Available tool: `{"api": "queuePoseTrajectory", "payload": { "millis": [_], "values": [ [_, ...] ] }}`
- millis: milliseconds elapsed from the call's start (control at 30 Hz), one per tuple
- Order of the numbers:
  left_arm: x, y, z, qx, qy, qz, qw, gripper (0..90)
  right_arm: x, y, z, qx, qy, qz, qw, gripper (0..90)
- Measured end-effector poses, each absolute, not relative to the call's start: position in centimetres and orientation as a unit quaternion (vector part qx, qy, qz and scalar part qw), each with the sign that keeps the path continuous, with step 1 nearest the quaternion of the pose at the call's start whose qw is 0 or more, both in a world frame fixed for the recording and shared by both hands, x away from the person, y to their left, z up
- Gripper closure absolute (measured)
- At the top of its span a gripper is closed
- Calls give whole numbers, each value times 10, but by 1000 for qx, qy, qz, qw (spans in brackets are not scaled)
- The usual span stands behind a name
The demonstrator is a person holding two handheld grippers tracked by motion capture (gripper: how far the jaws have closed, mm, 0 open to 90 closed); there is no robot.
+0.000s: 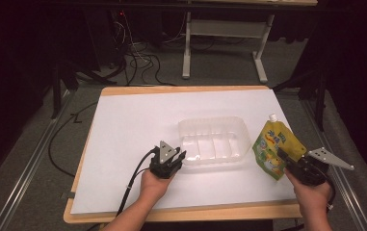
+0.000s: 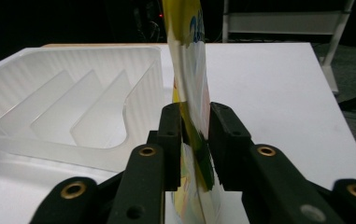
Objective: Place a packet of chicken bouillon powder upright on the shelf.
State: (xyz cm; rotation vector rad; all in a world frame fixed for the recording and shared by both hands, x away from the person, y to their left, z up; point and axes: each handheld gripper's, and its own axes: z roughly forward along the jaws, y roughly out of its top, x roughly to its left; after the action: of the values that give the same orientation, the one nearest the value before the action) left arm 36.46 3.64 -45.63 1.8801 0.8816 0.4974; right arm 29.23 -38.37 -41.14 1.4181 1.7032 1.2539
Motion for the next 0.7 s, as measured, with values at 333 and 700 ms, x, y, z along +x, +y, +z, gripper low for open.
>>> {"api": "queuePoseTrajectory", "payload": {
  "millis": [333,700],
  "values": [
    [365,36,-455,772,351,195,493,689,292,-378,-410,530,642,455,315,899],
    [364,38,-456,771,355,200,490,586,287,-384,-405,538,619,470,327,900]
  ]
}}
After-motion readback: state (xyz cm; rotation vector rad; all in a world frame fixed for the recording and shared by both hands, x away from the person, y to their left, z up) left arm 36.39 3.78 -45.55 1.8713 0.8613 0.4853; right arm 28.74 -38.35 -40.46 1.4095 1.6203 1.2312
